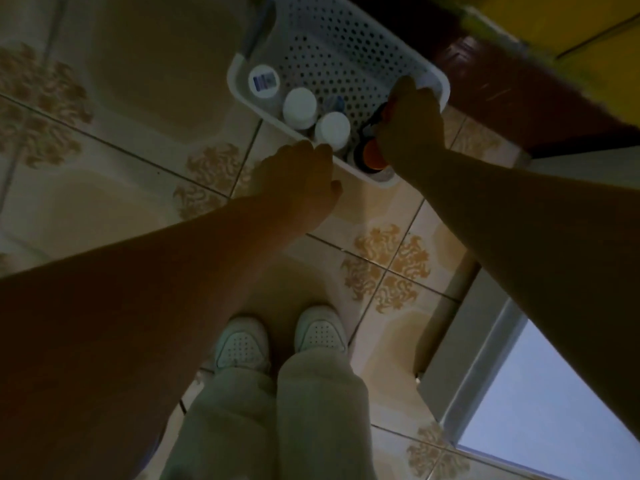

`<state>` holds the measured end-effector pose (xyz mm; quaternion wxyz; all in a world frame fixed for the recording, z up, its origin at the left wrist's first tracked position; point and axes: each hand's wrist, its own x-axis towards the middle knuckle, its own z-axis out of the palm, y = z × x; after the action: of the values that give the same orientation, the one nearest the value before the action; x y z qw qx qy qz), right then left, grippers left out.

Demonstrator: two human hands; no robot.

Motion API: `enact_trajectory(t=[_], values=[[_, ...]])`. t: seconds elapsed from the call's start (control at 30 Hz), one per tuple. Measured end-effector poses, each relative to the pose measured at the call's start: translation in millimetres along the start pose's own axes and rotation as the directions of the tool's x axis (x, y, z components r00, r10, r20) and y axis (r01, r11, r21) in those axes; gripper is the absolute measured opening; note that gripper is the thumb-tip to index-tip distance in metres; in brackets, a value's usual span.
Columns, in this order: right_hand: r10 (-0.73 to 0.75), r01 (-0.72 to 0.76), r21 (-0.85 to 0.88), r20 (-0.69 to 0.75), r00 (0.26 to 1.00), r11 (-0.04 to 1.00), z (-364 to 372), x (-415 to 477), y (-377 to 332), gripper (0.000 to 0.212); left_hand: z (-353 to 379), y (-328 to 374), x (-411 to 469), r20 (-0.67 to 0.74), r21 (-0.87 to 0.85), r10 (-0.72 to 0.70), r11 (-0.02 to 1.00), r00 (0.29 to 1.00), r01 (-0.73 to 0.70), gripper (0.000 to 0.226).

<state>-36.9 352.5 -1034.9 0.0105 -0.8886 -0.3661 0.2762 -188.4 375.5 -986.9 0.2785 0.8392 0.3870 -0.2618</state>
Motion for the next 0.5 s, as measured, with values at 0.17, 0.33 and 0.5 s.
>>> enact_trajectory(t=[0.17, 0.33, 0.5], values=[[0.006, 0.002, -0.103, 0.079, 0.997, 0.995, -21.4, -15.4, -2.4, 0.055, -11.5, -1.8, -13.2, 0.007, 0.022, -0.002, 1.0, 1.0, 0.001, 0.044], [-0.115, 0.149, -0.238, 0.154, 0.981, 0.96, -112.2, -62.8, -38.8, 0.055, -80.7, 5.6, -69.8, -0.045, -0.025, -0.005, 1.0, 0.999, 0.004, 0.039], [-0.215, 0.246, -0.227, 0.152, 0.965, 0.942, -256.7, -118.5, -112.2, 0.057, -198.7, 26.6, -150.2, -0.148, -0.004, -0.026, 1.0, 0.989, 0.025, 0.043]])
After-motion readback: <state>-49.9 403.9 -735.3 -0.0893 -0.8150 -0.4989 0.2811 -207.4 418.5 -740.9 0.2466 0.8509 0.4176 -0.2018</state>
